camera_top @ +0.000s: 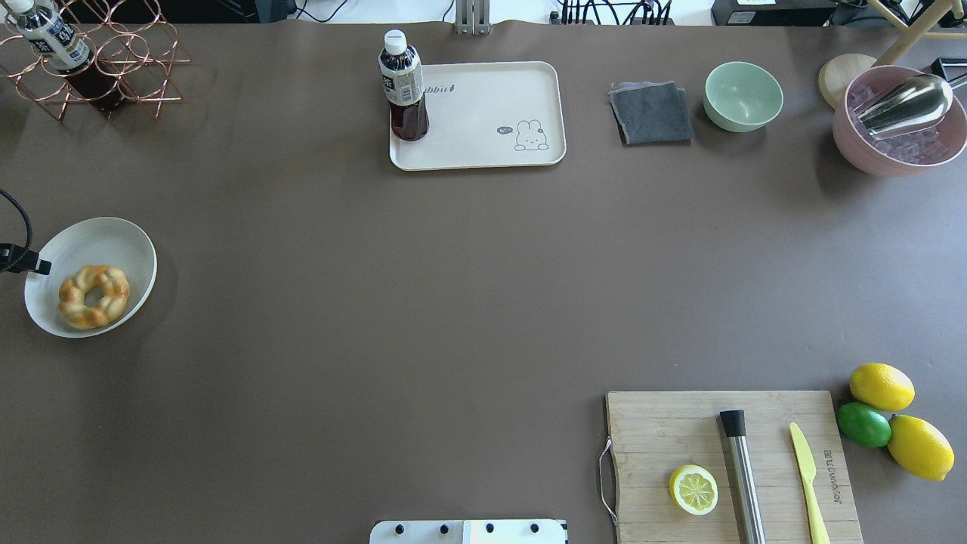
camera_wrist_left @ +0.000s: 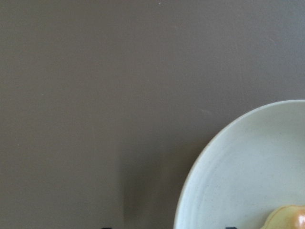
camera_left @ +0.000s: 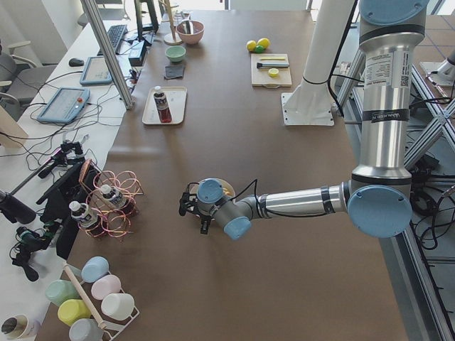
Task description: Place donut on tray
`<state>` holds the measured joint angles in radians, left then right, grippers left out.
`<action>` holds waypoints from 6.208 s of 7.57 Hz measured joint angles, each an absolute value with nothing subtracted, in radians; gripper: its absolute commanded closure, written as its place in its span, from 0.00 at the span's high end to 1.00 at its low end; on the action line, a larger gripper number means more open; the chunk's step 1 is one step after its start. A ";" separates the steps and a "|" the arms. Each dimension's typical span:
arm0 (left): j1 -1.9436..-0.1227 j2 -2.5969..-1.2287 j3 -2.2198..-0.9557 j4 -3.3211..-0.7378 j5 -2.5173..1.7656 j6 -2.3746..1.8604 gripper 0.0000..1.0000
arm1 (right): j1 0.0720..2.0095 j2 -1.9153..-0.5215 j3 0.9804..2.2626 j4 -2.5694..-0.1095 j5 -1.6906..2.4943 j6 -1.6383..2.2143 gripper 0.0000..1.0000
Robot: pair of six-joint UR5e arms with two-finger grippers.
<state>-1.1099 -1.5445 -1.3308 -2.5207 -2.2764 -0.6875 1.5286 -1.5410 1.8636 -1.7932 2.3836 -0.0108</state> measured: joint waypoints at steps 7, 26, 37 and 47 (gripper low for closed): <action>-1.173 -1.578 -1.368 -2.456 -2.460 -0.686 0.00 | 1.527 -1.536 1.865 -1.793 2.394 -0.011 1.00; -0.619 -2.168 -1.914 -1.649 -1.935 -1.567 0.00 | 0.741 -0.983 1.960 -1.642 2.132 1.039 1.00; -0.581 -2.178 -1.962 -1.641 -1.897 -1.646 0.00 | 0.719 -0.976 1.875 -1.499 2.117 1.052 1.00; -0.582 -2.162 -1.979 -1.640 -1.896 -1.646 0.00 | 0.727 -0.976 1.873 -1.491 2.128 1.123 0.00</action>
